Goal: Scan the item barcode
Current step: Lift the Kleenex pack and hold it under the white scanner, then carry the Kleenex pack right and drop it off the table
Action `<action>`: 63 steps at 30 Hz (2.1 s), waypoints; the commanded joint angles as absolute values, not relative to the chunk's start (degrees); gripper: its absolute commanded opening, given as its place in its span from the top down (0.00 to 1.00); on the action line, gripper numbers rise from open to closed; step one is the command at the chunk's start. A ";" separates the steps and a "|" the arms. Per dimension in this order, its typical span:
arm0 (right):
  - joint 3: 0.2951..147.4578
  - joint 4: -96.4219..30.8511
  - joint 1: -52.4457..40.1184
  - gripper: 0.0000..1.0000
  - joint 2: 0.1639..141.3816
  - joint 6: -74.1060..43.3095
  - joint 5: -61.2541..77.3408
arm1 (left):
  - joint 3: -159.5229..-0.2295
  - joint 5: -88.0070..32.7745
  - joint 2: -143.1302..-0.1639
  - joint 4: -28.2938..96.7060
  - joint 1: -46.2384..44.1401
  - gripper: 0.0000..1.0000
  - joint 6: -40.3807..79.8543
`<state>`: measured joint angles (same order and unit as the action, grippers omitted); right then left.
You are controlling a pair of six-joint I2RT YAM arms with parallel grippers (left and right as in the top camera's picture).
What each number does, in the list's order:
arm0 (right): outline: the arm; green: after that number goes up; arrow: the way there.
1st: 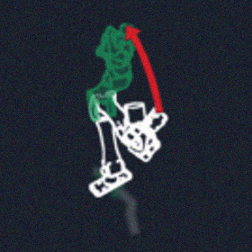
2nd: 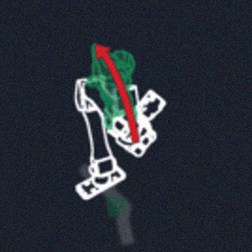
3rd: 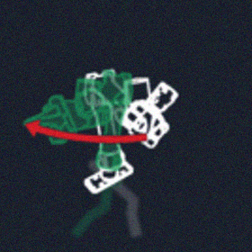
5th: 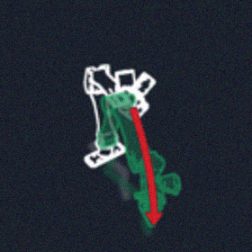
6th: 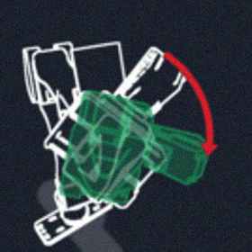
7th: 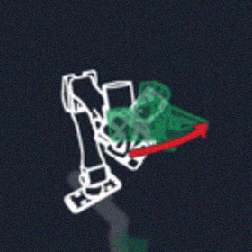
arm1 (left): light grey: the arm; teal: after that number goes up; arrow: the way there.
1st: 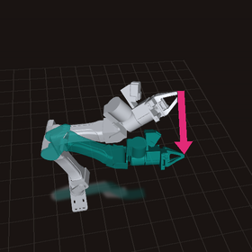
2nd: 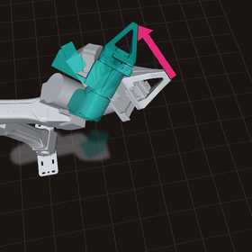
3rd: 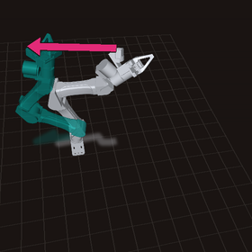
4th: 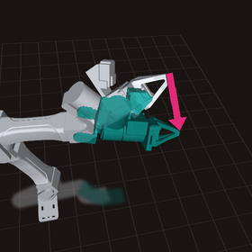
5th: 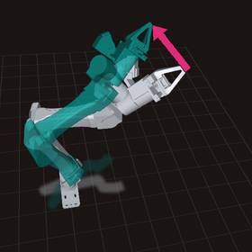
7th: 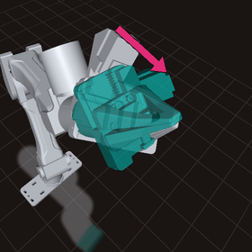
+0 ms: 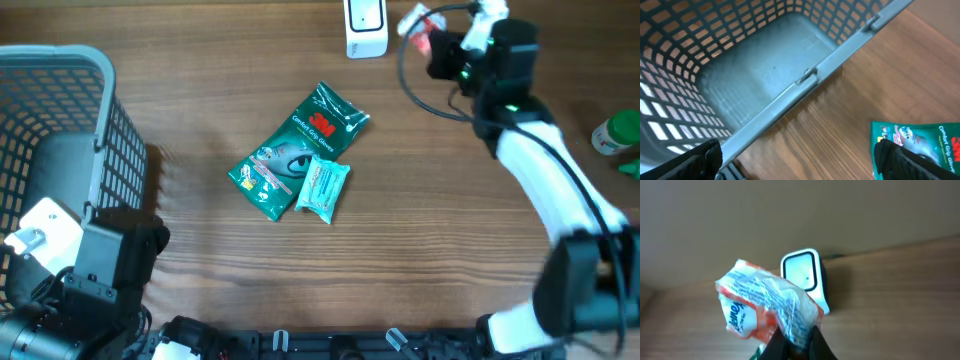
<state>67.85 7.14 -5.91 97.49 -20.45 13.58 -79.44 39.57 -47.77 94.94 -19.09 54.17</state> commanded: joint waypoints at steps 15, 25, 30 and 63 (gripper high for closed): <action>96.55 37.10 -14.66 0.95 140.07 -2.98 1.26 | -79.44 40.53 -47.62 95.00 -18.83 0.00 54.89; 96.53 23.46 -13.41 0.96 129.62 -6.02 1.26 | -79.44 40.53 -47.62 95.00 -18.83 0.00 54.89; 96.53 -4.36 -7.20 0.96 107.35 -6.15 -4.49 | -79.44 40.53 -47.62 95.00 -18.83 0.00 54.92; 95.15 -39.42 33.95 0.01 103.59 -21.12 44.07 | -79.44 40.53 -47.62 95.00 -18.83 0.00 54.89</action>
<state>95.07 -36.01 37.56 104.62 -18.72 29.28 -79.33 39.59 -47.72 94.94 -19.09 54.17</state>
